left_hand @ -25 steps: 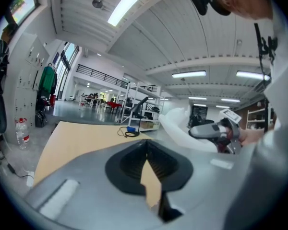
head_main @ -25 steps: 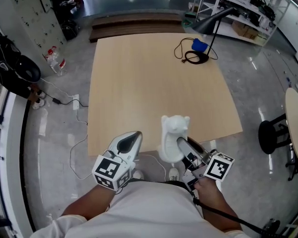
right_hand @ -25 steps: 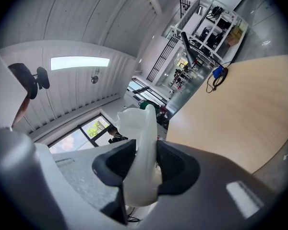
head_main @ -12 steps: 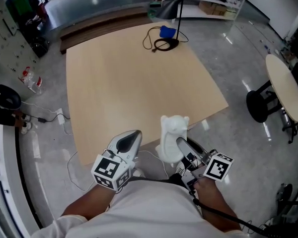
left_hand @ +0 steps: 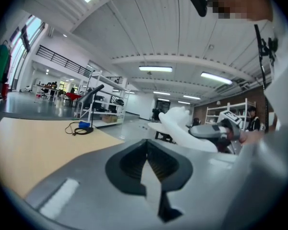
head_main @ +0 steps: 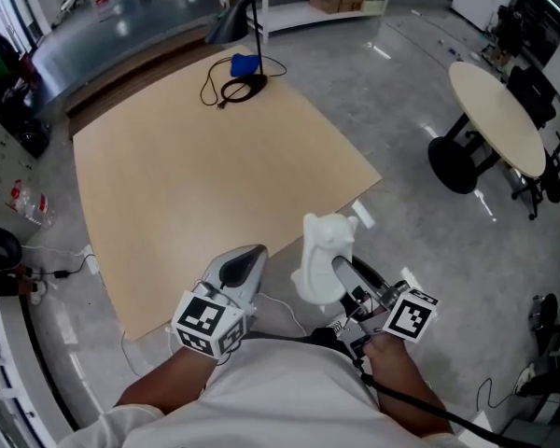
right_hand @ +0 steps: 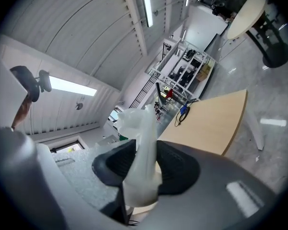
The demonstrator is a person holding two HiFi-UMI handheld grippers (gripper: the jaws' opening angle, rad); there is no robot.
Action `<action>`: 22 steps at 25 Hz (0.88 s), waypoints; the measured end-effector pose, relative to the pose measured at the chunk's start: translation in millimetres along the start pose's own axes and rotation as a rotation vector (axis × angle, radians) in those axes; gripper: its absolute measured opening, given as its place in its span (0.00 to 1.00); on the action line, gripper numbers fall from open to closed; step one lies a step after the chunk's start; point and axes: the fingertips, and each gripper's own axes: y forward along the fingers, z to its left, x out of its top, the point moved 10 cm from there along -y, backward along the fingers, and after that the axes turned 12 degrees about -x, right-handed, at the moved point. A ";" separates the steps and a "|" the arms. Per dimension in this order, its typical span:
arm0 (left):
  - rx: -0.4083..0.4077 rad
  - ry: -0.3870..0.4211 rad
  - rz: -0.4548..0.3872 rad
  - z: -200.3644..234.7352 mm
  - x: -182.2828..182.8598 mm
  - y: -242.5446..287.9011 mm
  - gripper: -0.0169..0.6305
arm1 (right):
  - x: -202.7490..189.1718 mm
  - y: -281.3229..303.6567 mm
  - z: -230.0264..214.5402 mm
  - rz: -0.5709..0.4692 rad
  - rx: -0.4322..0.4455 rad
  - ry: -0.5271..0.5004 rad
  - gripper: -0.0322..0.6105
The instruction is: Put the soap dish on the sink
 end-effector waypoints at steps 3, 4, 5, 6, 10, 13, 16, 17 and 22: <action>-0.052 0.014 0.013 -2.7 6.9 26.3 0.04 | 12.7 -19.6 -11.2 -0.060 -0.037 0.013 0.26; -0.073 0.018 0.018 -2.4 10.0 33.6 0.04 | 15.2 -25.8 -13.3 -0.082 -0.052 0.020 0.26; -0.097 0.022 0.025 -2.9 13.1 41.0 0.04 | 17.5 -32.7 -15.5 -0.104 -0.071 0.026 0.26; -0.123 0.027 0.031 -4.9 15.9 49.3 0.04 | 19.7 -40.8 -18.6 -0.126 -0.090 0.031 0.26; -0.233 0.047 0.057 -32.2 20.9 90.1 0.04 | 27.8 -85.5 -41.5 -0.213 -0.168 0.066 0.26; -0.308 0.060 0.085 -62.1 20.0 117.2 0.04 | 32.0 -123.8 -55.2 -0.271 -0.214 0.091 0.26; -0.356 0.065 0.105 -82.7 17.8 143.3 0.04 | 39.0 -152.2 -68.5 -0.314 -0.243 0.112 0.26; -0.369 0.067 0.110 -86.7 17.1 152.9 0.04 | 42.8 -158.8 -73.6 -0.327 -0.254 0.113 0.26; -0.415 0.069 0.122 -106.5 13.5 203.1 0.04 | 62.3 -186.6 -107.3 -0.377 -0.297 0.140 0.26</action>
